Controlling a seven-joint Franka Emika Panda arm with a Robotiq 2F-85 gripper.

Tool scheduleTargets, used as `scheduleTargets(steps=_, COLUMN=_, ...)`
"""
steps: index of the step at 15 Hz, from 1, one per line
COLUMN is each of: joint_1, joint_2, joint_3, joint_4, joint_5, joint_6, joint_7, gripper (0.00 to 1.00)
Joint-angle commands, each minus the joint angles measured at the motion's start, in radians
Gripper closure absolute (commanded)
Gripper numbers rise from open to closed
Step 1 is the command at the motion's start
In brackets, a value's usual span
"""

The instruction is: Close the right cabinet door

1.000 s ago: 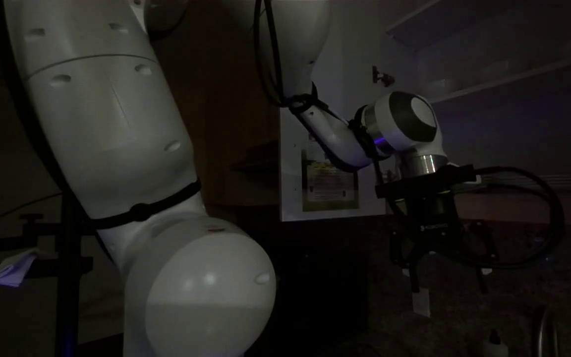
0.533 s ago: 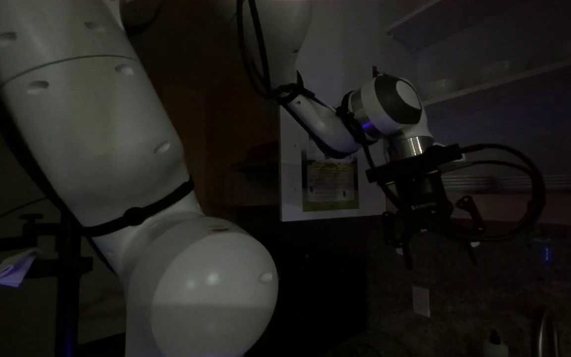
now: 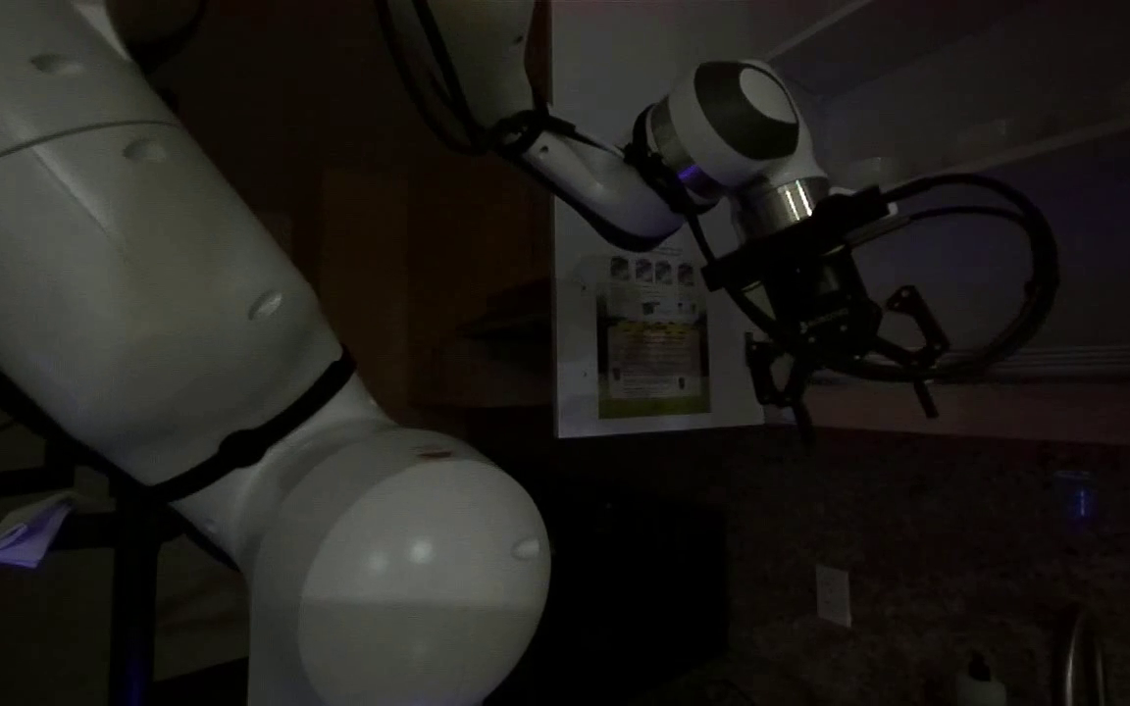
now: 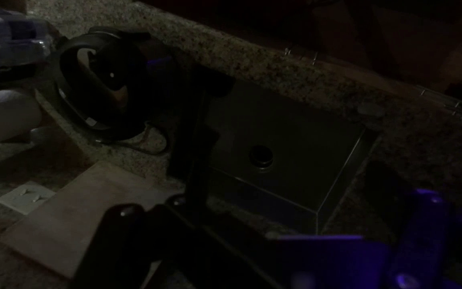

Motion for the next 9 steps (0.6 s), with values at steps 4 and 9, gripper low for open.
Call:
scheduleTargets(steps=4, joint_1=-0.017, joint_2=-0.078, joint_3=0.032, joint_4=0.052, joint_5=0.000, joint_6=0.004, joint_7=0.126, gripper=0.00)
scheduleTargets(steps=9, joint_1=-0.057, joint_2=-0.138, joint_3=0.043, joint_4=0.049, joint_5=0.002, joint_6=0.081, joint_7=0.302, gripper=0.00)
